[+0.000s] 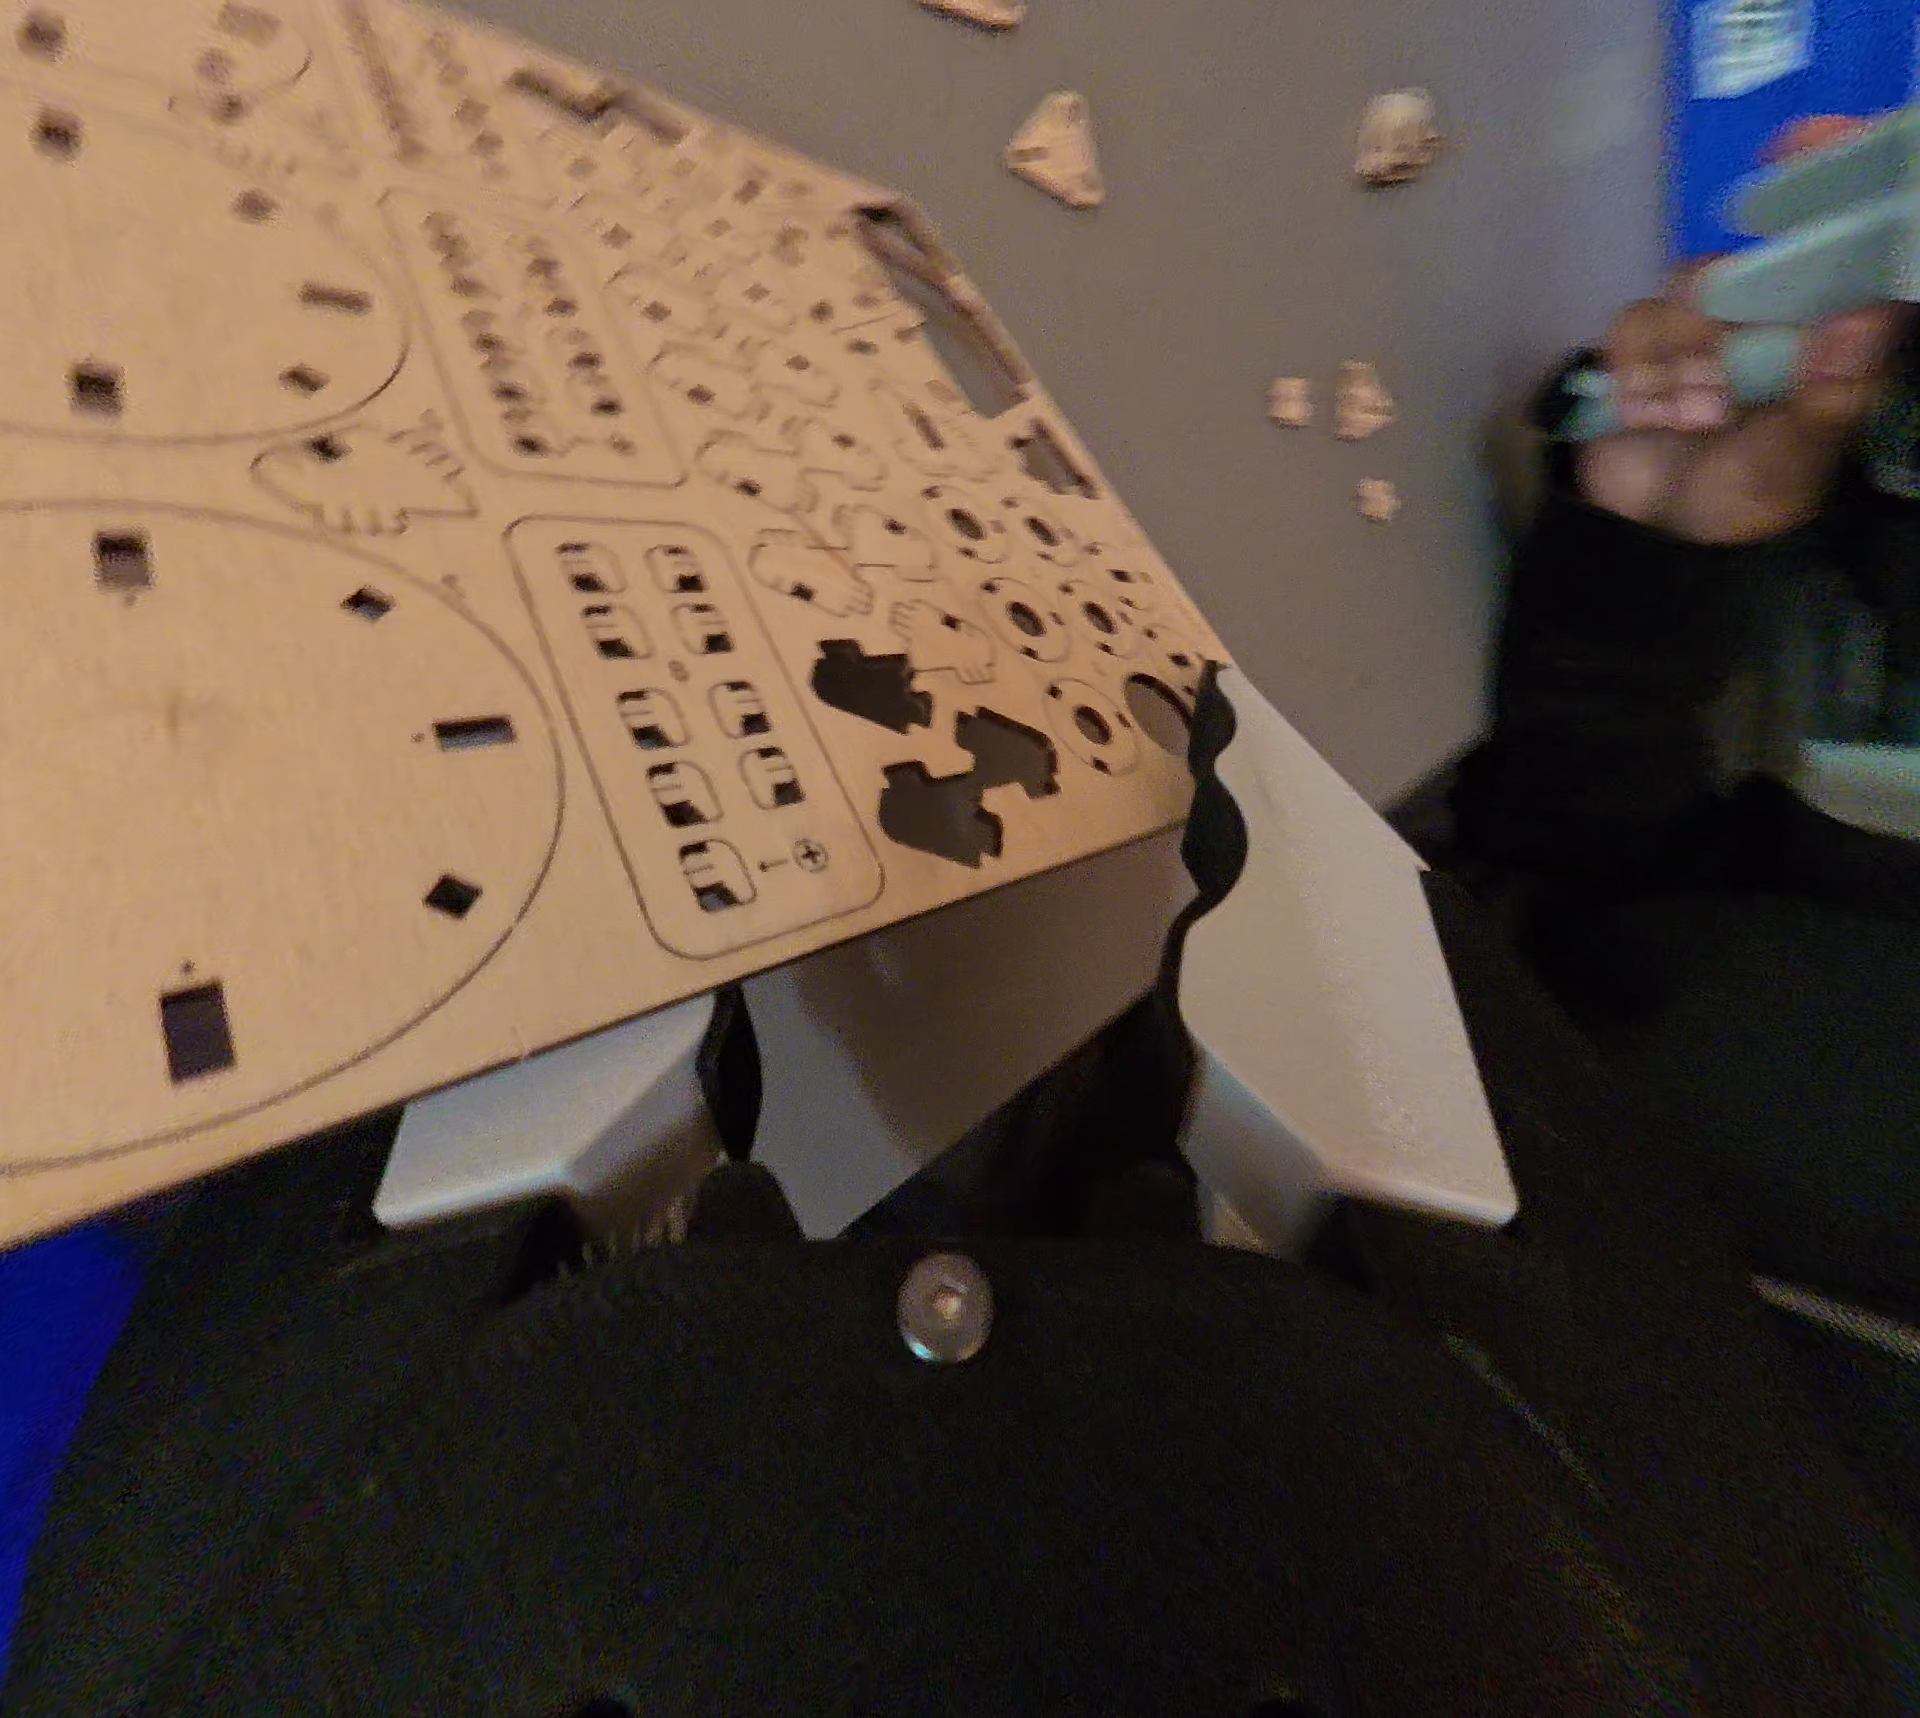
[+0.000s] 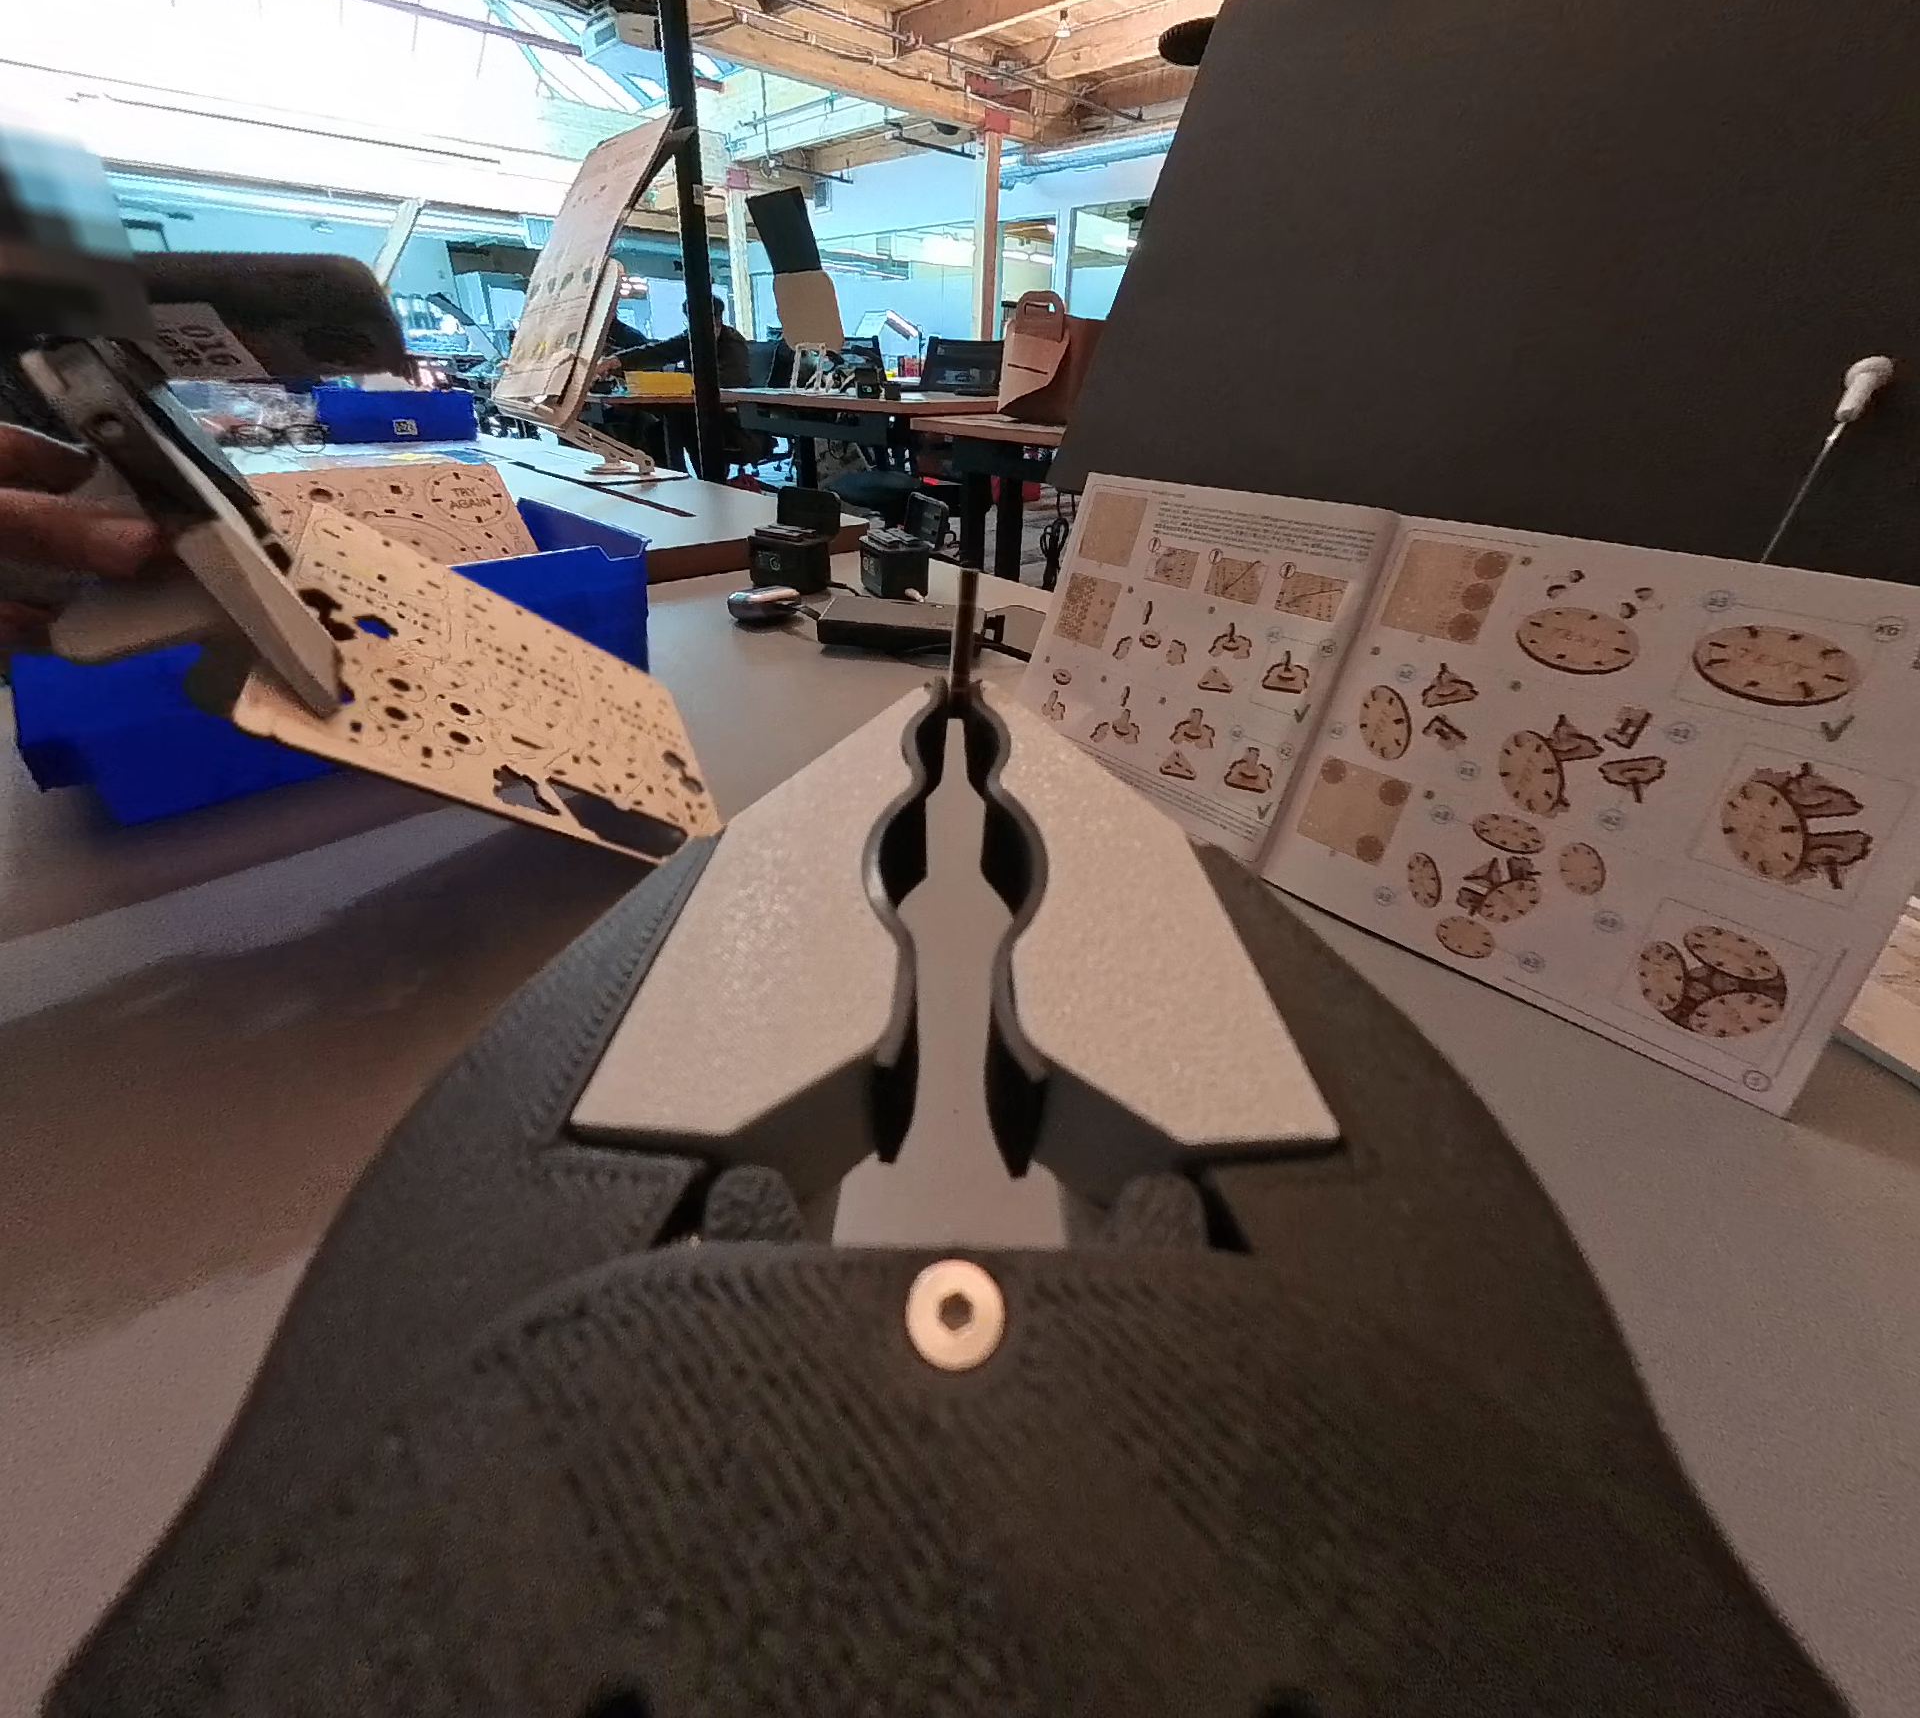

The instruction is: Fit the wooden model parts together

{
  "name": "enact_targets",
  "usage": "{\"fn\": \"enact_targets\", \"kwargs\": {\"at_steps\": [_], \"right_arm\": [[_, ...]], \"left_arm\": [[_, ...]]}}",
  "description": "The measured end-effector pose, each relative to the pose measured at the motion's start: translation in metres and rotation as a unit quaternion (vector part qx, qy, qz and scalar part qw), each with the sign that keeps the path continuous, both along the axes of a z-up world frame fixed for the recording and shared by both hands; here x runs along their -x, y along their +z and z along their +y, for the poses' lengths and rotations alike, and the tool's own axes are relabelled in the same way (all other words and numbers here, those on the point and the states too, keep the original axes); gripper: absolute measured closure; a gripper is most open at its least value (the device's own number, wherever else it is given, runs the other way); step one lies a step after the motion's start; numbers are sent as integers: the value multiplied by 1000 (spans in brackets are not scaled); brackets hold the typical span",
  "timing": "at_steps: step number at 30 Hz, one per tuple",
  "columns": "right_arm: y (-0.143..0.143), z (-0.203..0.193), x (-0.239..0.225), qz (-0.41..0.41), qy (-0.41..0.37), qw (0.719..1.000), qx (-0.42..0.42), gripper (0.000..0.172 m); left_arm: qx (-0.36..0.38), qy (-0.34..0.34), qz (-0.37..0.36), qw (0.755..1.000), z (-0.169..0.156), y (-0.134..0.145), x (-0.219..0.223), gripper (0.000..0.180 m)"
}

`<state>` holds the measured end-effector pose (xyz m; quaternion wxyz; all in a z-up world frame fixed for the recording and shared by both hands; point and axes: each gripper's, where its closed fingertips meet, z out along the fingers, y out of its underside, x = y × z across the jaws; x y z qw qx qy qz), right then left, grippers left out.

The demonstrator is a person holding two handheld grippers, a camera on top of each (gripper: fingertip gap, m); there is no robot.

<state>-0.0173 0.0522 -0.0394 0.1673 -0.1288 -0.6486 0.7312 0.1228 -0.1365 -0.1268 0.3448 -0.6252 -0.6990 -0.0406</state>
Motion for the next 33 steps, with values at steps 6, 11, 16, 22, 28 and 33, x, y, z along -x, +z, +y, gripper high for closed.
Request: {"fn": "enact_targets", "kwargs": {"at_steps": [6, 11, 16, 22, 28, 33], "right_arm": [[3, 0, -3, 6, 2, 1000, 3, 171], [3, 0, -3, 1, 4, 1000, 7, 171], [2, 0, -2, 1, 2, 1000, 5, 171], [1, -1, -3, 2, 1, 1000, 2, 172], [2, 0, -3, 0, 3, 1000, 4, 171], [-6, -4, -4, -4, 11, 1000, -3, 172]], "left_arm": [[-185, -89, 63, 977, 31, 42, -17, 83], [-44, 51, 45, 997, -32, 7, -2, 87], [58, 106, 60, 991, -57, -1, 6, 84], [254, 140, 82, 953, -88, 19, 11, 88], [151, 78, 229, 959, -26, 65, 36, 91], [112, -42, 268, 956, 54, 47, 58, 99]]}}
